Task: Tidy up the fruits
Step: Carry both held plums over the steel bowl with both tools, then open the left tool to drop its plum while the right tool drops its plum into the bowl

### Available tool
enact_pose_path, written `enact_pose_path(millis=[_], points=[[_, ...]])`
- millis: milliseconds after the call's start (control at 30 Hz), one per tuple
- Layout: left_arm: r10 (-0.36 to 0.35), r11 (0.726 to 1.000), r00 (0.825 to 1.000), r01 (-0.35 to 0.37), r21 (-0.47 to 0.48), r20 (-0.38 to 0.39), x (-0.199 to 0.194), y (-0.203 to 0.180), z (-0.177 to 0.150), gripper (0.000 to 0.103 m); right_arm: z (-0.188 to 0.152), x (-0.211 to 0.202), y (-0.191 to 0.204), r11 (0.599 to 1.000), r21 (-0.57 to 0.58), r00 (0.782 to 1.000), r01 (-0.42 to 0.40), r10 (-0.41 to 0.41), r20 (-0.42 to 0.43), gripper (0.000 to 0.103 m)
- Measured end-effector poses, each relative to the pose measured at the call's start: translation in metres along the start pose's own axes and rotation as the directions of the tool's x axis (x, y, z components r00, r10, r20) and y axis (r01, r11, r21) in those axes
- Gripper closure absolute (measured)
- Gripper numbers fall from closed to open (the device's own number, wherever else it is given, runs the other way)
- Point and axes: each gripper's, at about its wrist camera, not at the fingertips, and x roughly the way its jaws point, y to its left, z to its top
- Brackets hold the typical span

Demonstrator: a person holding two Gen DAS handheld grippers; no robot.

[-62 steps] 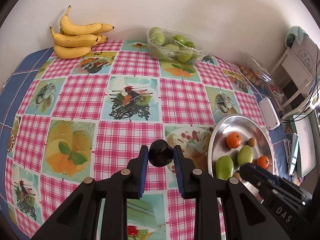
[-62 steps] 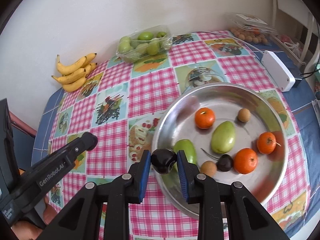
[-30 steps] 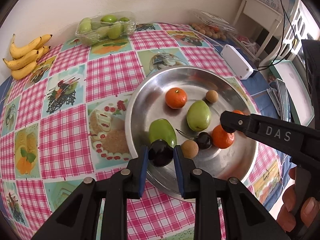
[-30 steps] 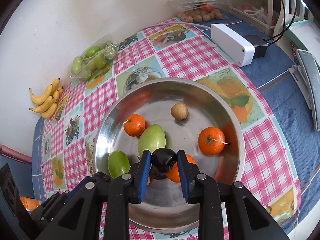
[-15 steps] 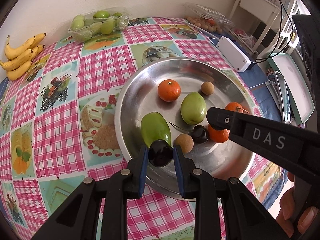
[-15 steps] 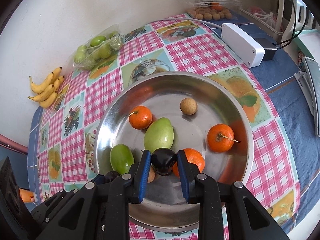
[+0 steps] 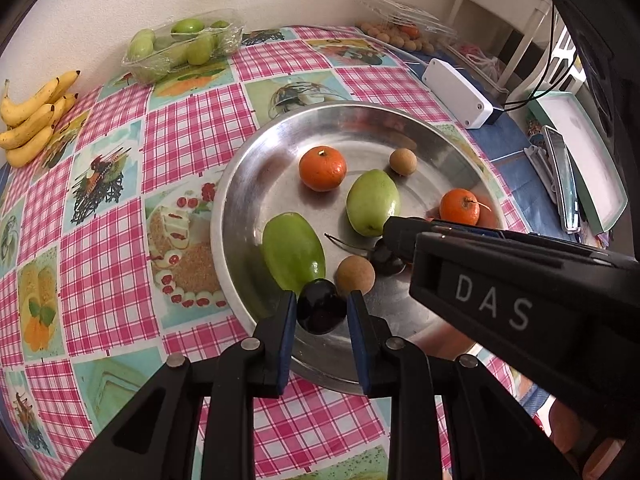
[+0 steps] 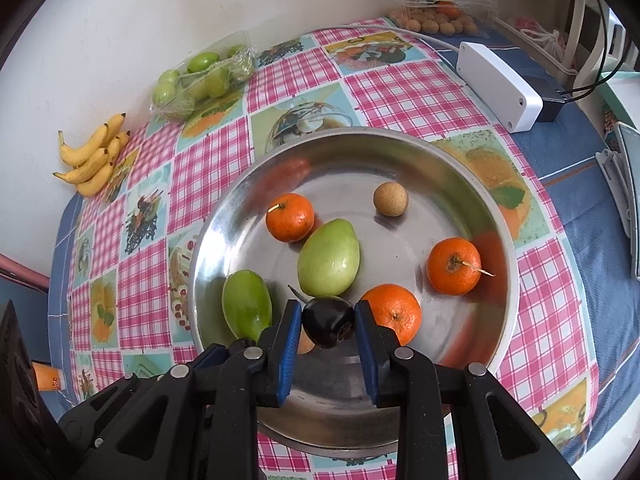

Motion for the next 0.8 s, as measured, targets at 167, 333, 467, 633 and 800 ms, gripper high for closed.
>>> enact_pose_path(millis=[167, 333, 467, 633, 800], points=[[-0.015, 1.000, 1.000, 0.015, -0.006, -0.004, -0.001, 0.001, 0.000, 0.076, 0.000, 0.001, 0.002, 1.000, -0.010, 1.000, -0.001, 0.001, -0.004, 0.072], [-0.025, 1.000, 1.000, 0.025, -0.011, 0.004, -0.005, 0.002, 0.002, 0.076, 0.001, 0.000, 0.002, 1.000, -0.009, 1.000, -0.004, 0.004, 0.000, 0.067], [-0.028, 0.999, 0.999, 0.029, -0.032, 0.015, -0.008, 0.007, 0.003, 0.076, 0.002, -0.003, 0.002, 1.000, -0.007, 1.000, -0.008, 0.008, 0.012, 0.067], [-0.020, 0.996, 0.999, 0.023, -0.092, 0.037, -0.013, 0.023, 0.007, 0.076, 0.003, -0.008, 0.003, 1.000, -0.008, 1.000, -0.012, 0.012, 0.024, 0.067], [0.013, 0.986, 0.999, -0.006, -0.167, 0.045, -0.016, 0.048, 0.010, 0.076, 0.003, -0.006, 0.004, 1.000, -0.010, 1.000, -0.011, 0.011, 0.020, 0.067]])
